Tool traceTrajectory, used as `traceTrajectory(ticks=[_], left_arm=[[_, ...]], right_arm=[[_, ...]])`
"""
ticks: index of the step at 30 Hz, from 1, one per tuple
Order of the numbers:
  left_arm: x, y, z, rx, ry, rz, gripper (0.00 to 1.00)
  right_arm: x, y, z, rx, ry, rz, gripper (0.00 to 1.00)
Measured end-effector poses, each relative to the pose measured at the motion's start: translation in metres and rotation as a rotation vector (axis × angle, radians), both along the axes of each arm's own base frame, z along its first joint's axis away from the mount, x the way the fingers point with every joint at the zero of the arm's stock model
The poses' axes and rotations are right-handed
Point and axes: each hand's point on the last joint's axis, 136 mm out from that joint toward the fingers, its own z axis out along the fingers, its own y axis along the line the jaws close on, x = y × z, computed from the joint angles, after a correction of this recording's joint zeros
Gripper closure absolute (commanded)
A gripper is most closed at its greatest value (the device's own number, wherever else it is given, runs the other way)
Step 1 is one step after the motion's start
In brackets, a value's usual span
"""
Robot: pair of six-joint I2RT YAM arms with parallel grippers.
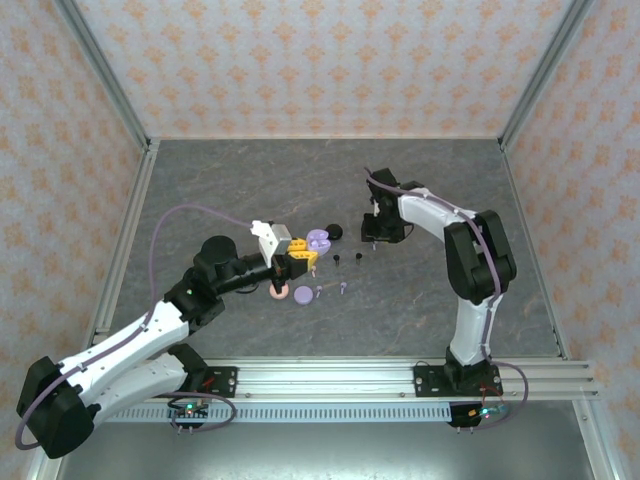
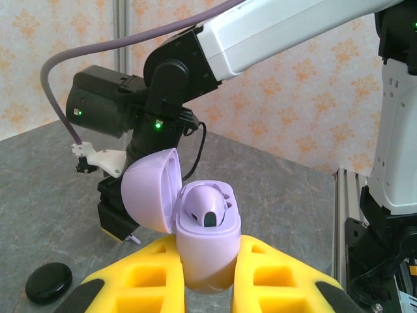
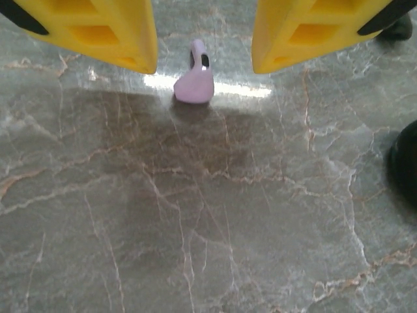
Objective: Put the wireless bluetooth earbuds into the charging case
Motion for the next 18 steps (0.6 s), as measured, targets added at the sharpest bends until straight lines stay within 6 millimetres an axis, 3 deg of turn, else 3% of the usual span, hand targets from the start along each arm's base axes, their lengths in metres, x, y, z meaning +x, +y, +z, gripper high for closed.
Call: traceTrajectory(ticks=[7, 18], left_arm=[[0.000, 0.000, -0.005, 0.020, 0.004, -0.001, 1.00], [0.002, 0.002, -0.006, 0.025, 0.007, 0.013, 1.00]], right_arm=[[0.003, 0.001, -0.010, -0.013, 0.021, 0.004, 0.60], [0.000, 0.000, -0.018, -0.022, 0.044, 0.018, 0.73]])
